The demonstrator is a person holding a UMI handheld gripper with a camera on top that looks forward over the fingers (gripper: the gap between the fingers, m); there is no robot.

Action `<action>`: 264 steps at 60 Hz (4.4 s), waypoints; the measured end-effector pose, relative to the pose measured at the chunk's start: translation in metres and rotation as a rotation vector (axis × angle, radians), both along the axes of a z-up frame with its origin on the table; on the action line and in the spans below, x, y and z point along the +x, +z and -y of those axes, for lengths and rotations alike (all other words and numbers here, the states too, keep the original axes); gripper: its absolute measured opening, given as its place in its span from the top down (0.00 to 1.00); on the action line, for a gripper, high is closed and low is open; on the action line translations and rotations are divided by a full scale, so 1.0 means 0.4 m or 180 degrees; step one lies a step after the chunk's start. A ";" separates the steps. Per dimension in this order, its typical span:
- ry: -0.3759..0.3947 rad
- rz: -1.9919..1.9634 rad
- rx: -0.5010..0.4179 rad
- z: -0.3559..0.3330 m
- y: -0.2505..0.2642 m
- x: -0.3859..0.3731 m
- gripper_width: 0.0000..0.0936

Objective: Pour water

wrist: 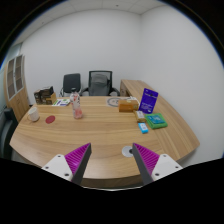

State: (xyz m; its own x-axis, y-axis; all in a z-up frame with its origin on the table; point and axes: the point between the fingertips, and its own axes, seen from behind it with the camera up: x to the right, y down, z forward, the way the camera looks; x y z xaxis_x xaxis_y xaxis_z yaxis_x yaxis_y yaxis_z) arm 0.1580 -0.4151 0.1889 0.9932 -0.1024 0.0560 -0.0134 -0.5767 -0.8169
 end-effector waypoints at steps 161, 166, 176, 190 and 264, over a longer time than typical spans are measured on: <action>0.2170 0.6390 -0.0189 -0.996 -0.018 -1.165 0.67; 0.2063 0.5945 -0.0112 -0.983 -0.010 -1.158 0.67; 0.1694 0.4303 0.0330 -0.951 0.059 -1.154 0.67; 0.1271 0.1939 0.0902 -0.913 0.174 -1.128 0.67; 0.0598 0.0062 0.0126 -0.707 -0.210 -1.048 0.08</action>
State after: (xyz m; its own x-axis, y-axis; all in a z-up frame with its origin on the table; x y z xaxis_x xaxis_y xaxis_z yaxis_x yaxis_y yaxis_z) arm -0.2612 -0.1324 0.1050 0.9938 0.0823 0.0749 0.1074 -0.5349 -0.8381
